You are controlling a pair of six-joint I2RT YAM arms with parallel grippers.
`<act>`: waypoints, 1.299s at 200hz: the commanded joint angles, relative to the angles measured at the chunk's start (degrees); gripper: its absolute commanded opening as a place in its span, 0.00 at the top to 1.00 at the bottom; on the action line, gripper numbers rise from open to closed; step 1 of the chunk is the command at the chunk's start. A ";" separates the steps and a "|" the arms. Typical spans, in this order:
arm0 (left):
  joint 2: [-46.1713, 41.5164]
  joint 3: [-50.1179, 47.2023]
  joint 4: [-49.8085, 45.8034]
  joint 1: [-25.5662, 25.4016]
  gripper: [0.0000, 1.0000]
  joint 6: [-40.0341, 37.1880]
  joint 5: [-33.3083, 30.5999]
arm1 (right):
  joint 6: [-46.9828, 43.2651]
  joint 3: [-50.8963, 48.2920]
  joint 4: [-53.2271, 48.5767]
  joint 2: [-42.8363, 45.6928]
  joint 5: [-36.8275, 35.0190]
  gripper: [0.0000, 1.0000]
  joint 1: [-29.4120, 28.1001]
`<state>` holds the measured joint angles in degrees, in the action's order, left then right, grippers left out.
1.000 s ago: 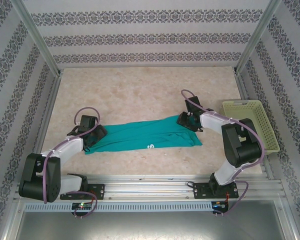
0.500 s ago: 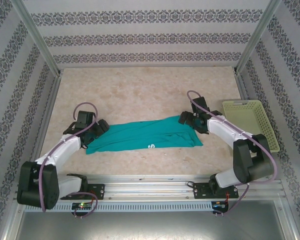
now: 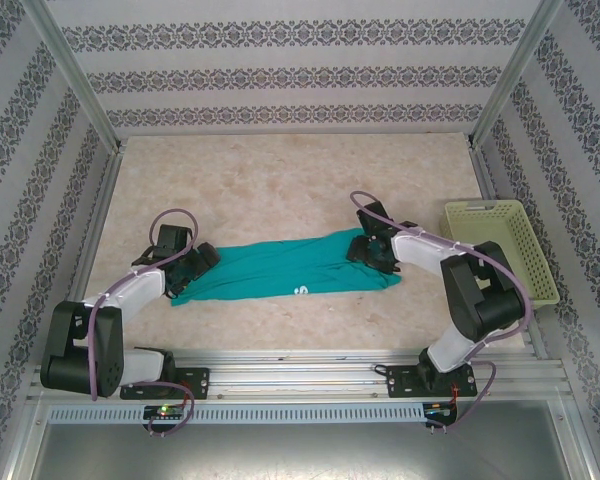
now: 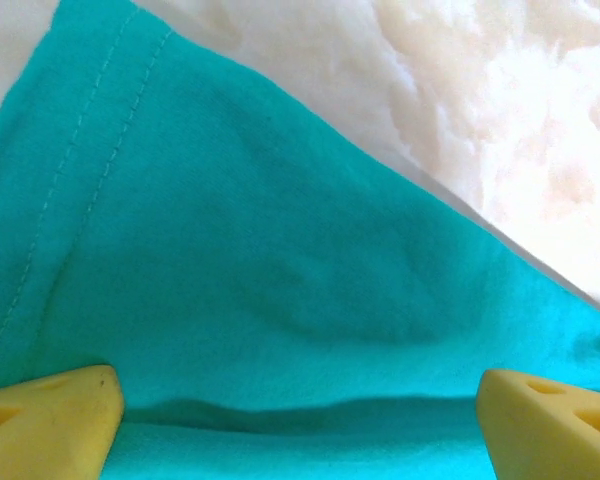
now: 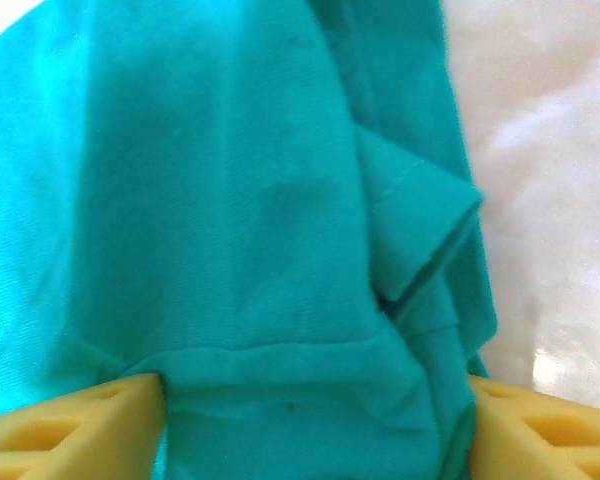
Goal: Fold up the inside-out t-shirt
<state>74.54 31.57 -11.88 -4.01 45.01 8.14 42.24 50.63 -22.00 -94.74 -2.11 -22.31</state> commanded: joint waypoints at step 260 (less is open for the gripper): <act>-9.01 -2.97 1.02 -16.75 0.28 2.67 -0.62 | -23.56 25.10 -33.17 3.44 -44.05 0.99 -10.52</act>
<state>66.02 30.92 -17.65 -18.28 44.56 7.35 22.87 70.72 -49.95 -88.92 -35.99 -27.70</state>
